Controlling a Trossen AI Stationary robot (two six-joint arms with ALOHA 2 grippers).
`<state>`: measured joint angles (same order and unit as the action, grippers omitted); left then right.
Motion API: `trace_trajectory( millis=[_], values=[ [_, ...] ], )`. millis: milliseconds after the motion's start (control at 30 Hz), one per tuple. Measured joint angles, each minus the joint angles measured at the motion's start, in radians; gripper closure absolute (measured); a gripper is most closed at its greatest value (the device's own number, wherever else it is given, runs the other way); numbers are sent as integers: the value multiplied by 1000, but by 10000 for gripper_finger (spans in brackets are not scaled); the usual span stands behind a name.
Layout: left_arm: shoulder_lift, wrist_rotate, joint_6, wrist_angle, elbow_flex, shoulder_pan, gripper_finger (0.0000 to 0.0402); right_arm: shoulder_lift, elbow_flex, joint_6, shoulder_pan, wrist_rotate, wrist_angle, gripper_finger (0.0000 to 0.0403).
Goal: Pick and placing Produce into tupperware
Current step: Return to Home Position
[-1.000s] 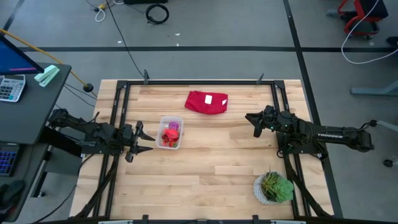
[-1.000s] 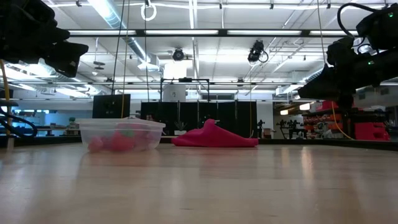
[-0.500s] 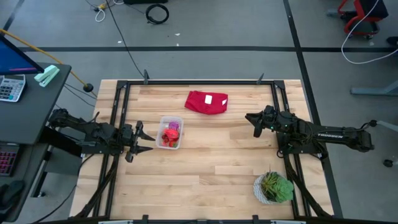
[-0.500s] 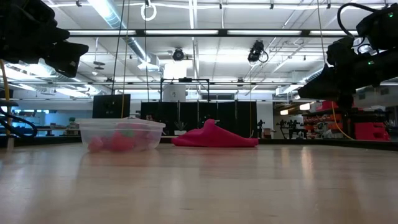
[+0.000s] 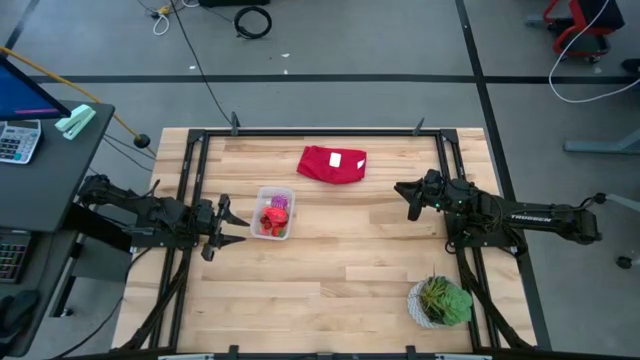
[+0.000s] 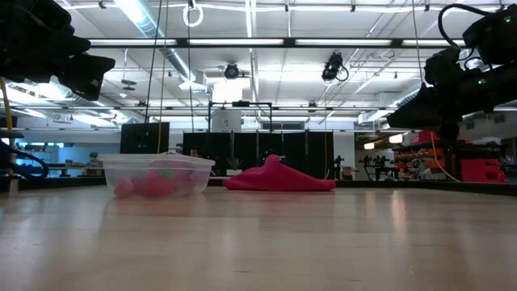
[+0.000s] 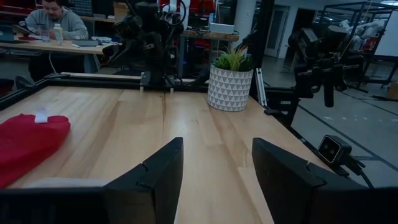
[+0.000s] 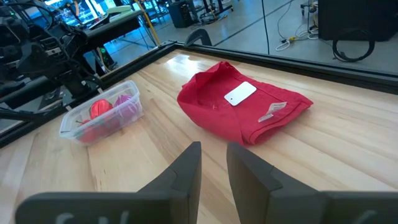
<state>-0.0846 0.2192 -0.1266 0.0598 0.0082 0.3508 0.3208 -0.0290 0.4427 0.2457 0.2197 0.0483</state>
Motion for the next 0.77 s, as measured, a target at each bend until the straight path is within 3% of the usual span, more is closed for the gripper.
trace_trajectory(
  millis=[767],
  values=[
    [0, 0, 0, 0, 0, 0, 210, 0, 0, 0, 0, 0, 0, 318]
  ],
)
